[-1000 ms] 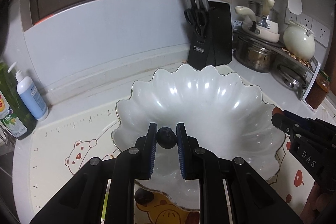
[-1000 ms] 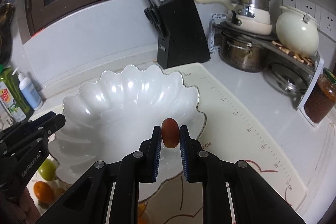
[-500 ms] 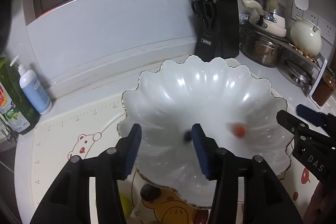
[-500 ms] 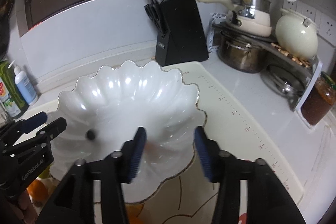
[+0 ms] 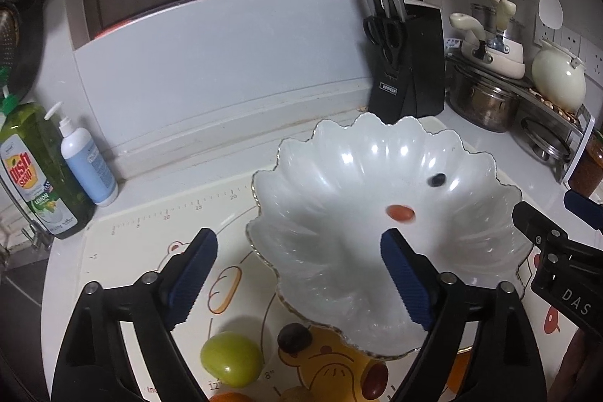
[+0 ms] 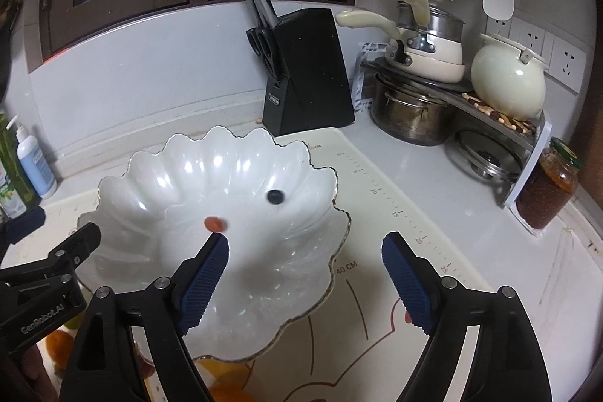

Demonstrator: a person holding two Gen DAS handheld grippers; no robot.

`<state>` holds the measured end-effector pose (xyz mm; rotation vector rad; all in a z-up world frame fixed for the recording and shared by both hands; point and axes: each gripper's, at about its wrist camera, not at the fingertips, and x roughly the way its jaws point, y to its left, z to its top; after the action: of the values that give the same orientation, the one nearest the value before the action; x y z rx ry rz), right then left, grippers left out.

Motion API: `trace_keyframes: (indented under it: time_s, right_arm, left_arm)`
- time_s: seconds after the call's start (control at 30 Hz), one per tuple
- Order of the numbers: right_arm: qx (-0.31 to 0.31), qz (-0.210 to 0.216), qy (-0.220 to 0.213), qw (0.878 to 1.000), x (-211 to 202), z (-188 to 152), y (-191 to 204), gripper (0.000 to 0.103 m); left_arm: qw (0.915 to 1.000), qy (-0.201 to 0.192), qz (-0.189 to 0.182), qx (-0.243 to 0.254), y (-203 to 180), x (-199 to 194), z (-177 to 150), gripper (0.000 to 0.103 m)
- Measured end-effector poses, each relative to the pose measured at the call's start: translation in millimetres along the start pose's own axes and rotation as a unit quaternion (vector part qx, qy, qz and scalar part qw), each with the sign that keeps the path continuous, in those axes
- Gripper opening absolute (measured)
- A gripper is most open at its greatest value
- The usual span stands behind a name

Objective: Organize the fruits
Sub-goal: 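Open both grippers to drop the blueberry and red date into the bowl, then withdraw both open tools from the bowl back over the mat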

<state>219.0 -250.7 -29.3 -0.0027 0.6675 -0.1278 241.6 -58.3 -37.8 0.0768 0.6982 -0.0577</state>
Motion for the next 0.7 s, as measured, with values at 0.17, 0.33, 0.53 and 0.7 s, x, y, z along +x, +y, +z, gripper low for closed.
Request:
trace_keyframes:
  time_s: [0.17,0.33,0.53,0.7]
  right_arm:
    - [0.003,-0.001,-0.005,1.000,-10,1,1,0.085]
    - [0.005,0.000,-0.012,1.000,-24,2,4,0.085]
    - [0.005,0.006,-0.021,1.000,-43,1,13,0.085]
    - [0.003,0.012,-0.025,1.000,-56,-3,22,0.085]
  left_arm:
    - [1.0000,-0.007,0.002,-0.001,4,-12,0,0.092]
    - [0.9999,-0.012,0.002,-0.003,10,-27,-1,0.092]
    - [0.9998,-0.018,0.004,-0.007,20,-47,-5,0.092]
    - [0.9996,-0.024,0.008,-0.010,31,-62,-9,0.092]
